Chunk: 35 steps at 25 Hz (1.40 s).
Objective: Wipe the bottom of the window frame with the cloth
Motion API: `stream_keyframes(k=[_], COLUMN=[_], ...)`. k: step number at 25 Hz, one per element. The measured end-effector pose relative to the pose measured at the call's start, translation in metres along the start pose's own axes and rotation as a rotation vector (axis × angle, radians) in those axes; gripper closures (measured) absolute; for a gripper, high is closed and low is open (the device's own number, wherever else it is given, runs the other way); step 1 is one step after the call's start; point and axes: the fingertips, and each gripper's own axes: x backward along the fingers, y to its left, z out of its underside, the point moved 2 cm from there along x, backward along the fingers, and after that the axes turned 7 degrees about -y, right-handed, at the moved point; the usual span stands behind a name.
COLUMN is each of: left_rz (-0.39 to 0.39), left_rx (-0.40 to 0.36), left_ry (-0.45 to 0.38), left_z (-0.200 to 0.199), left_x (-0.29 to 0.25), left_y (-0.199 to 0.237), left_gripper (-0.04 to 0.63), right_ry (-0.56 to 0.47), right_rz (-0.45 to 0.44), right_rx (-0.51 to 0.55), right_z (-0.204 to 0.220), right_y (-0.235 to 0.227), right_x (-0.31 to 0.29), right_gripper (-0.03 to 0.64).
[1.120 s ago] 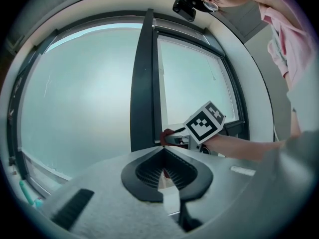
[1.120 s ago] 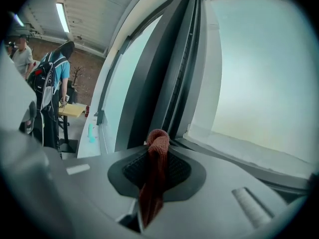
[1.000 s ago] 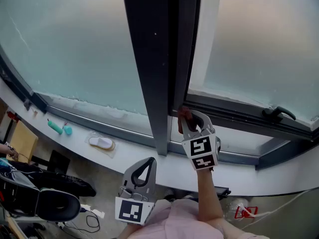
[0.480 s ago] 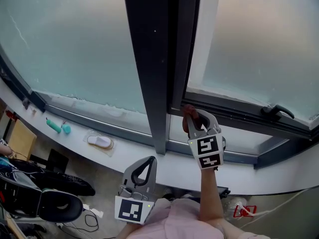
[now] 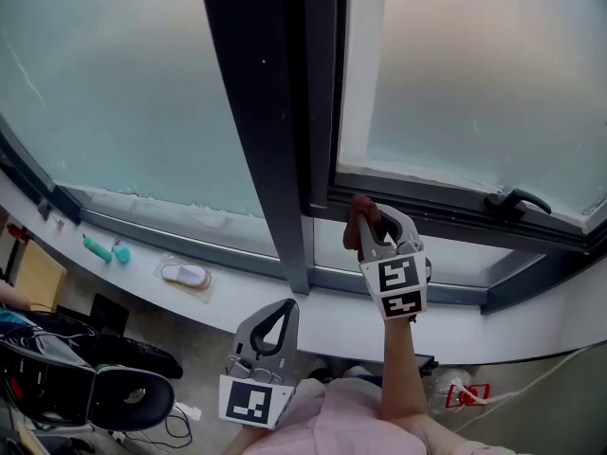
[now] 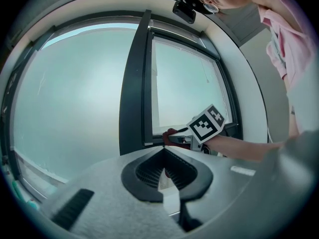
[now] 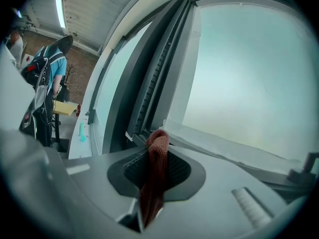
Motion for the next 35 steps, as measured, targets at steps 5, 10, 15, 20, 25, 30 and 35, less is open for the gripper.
stream_keyframes(k=[5,10,15,20,25,30,35], left_rz=[0.001,0.027,0.062,0.083,0.094,0.098,0.106], left_rx=[0.002,0.003,0.005,0.008,0.006,0.006,0.015], left_ry=[0.009,0.002,-0.001,0.003,-0.004,-0.001,0.000], left_z=[0.002,0.003,0.004,0.004,0.004,0.004,0.003], left_x=[-0.003,-0.010,-0.020,-0.027,-0.033,-0.036,-0.041], left_y=[-0.003,-0.012,-0.027,-0.039,-0.049,-0.056,-0.066], left_gripper=[0.595,0.595,0.595,0.595,0.595,0.595,0.595], right_ry=[-0.006,-0.008,-0.006,-0.005,-0.008,-0.005,0.001], right_rz=[0.006,0.021,0.028,0.029,0.033,0.035,0.038], right_rx=[-0.021,-0.039,-0.037,-0.040,-0.044,-0.053,-0.054], right_z=[0.003,0.008,0.012,0.015,0.018,0.021,0.024], right_y=[-0.008,-0.019,-0.029,-0.038,-0.046,-0.053,-0.061], right_x=[0.006,0.015,0.023,0.030,0.036,0.042,0.048], right_gripper=[0.563,0.563,0.563,0.563,0.563,0.563,0.563])
